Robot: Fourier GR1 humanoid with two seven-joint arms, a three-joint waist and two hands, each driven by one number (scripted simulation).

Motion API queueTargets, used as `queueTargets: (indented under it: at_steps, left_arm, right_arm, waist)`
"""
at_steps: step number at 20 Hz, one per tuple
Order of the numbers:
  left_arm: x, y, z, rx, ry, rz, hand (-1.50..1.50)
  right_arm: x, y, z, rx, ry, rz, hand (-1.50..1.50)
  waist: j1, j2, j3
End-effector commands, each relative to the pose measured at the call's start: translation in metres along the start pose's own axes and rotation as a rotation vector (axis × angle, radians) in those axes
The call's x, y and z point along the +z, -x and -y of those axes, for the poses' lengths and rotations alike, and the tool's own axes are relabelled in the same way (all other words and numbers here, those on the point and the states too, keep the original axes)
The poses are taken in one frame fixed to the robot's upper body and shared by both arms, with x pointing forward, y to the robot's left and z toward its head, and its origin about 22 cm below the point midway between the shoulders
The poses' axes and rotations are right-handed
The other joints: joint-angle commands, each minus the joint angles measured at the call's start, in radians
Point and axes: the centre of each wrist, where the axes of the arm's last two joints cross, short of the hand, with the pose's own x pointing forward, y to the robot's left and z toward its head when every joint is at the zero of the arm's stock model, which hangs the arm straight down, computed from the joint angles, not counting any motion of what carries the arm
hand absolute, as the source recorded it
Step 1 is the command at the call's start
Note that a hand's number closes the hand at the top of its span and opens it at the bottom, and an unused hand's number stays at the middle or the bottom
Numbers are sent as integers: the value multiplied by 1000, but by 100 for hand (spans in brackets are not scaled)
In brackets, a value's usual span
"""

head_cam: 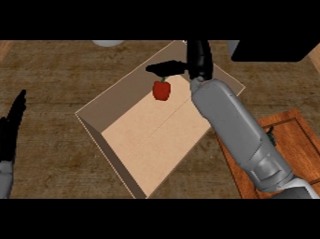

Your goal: Pick the bell pepper from the cutting board and place it in the cardboard box

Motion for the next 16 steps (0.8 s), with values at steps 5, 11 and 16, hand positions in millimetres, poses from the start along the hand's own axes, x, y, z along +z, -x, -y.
queueTargets:
  at_steps: [5,11,16]
  left_arm:
    - [2,11,-19,-4,-32,-35,0]
    - [0,0,-8,6,-13,-24,0]
    - [6,4,-18,1,-28,-11,0]
  right_arm:
    - [14,44,102,-85,69,-17,-150]
    - [39,65,188,-16,104,-46,-150]
    - [68,84,264,-16,84,-43,-150]
  waist:
    - [-36,-10,0]
    - [-33,-8,0]
    - [-25,-5,0]
